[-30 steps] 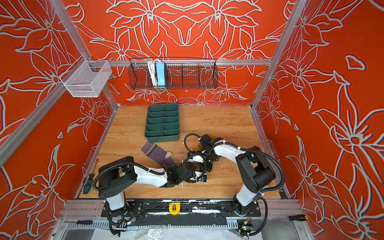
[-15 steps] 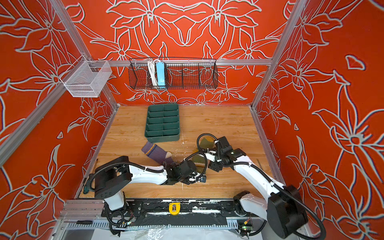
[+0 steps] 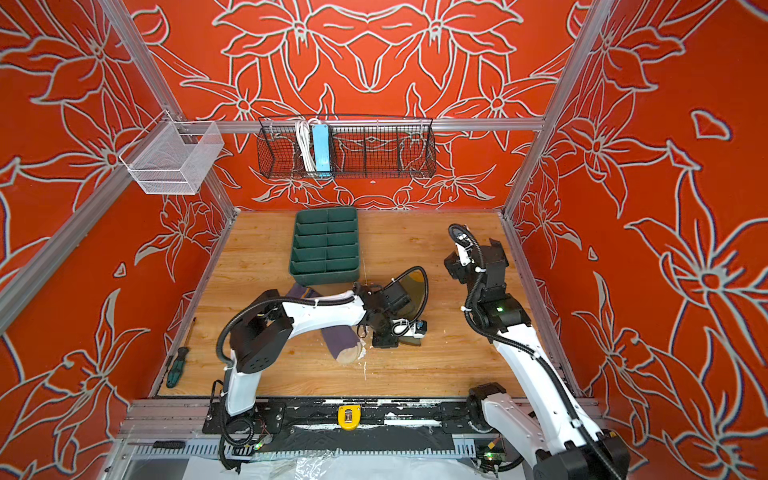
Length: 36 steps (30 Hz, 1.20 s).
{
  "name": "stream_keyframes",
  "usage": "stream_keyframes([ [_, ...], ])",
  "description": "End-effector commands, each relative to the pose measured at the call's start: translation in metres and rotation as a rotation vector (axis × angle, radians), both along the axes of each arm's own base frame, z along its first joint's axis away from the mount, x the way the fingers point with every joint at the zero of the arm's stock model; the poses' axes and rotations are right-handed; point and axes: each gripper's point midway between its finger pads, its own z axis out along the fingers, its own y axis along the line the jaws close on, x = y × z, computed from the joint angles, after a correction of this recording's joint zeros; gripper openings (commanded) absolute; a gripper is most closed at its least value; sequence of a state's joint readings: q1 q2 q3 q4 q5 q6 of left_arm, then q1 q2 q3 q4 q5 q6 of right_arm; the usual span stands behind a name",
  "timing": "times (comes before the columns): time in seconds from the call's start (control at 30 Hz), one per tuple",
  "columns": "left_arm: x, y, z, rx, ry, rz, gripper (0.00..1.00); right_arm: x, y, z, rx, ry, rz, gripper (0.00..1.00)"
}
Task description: Roll the socks
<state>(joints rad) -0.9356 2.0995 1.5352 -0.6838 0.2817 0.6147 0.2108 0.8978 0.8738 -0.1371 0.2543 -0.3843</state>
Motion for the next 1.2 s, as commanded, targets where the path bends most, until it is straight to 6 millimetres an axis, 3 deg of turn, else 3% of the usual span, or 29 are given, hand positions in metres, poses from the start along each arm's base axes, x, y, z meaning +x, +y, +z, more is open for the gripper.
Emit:
stream_keyframes([
  [0.0, -0.033, 0.021, -0.012, 0.12, 0.363, 0.133, 0.0, -0.019, 0.037, -0.001, 0.101, 0.049, 0.213, 0.98],
  [0.17, -0.026, 0.011, -0.015, 0.075, 0.51, 0.238, 0.0, -0.052, 0.052, -0.029, -0.081, 0.175, 0.372, 0.95],
  [0.27, -0.021, 0.008, -0.016, 0.042, 0.58, 0.288, 0.0, -0.075, 0.054, -0.067, -0.316, 0.278, 0.469, 0.92],
  [0.43, -0.01, 0.01, -0.02, 0.017, 0.65, 0.352, 0.0, -0.118, 0.066, -0.151, -0.766, 0.447, 0.69, 0.9],
  [0.6, -0.007, 0.013, -0.024, 0.028, 0.666, 0.355, 0.0, -0.141, 0.094, -0.188, -0.861, 0.485, 0.848, 0.88],
  [0.77, -0.006, 0.011, -0.025, 0.026, 0.668, 0.357, 0.0, -0.151, 0.129, -0.229, -0.911, 0.532, 0.956, 0.85],
  [0.93, -0.008, 0.012, -0.025, 0.03, 0.672, 0.353, 0.0, -0.135, 0.157, -0.249, -0.866, 0.5, 0.957, 0.83],
  [1.07, -0.009, 0.014, -0.025, 0.034, 0.669, 0.345, 0.0, -0.131, 0.161, -0.267, -0.876, 0.524, 0.958, 0.76],
  [1.17, -0.011, 0.015, -0.023, 0.03, 0.677, 0.332, 0.0, -0.133, 0.159, -0.279, -0.889, 0.544, 0.966, 0.65],
])
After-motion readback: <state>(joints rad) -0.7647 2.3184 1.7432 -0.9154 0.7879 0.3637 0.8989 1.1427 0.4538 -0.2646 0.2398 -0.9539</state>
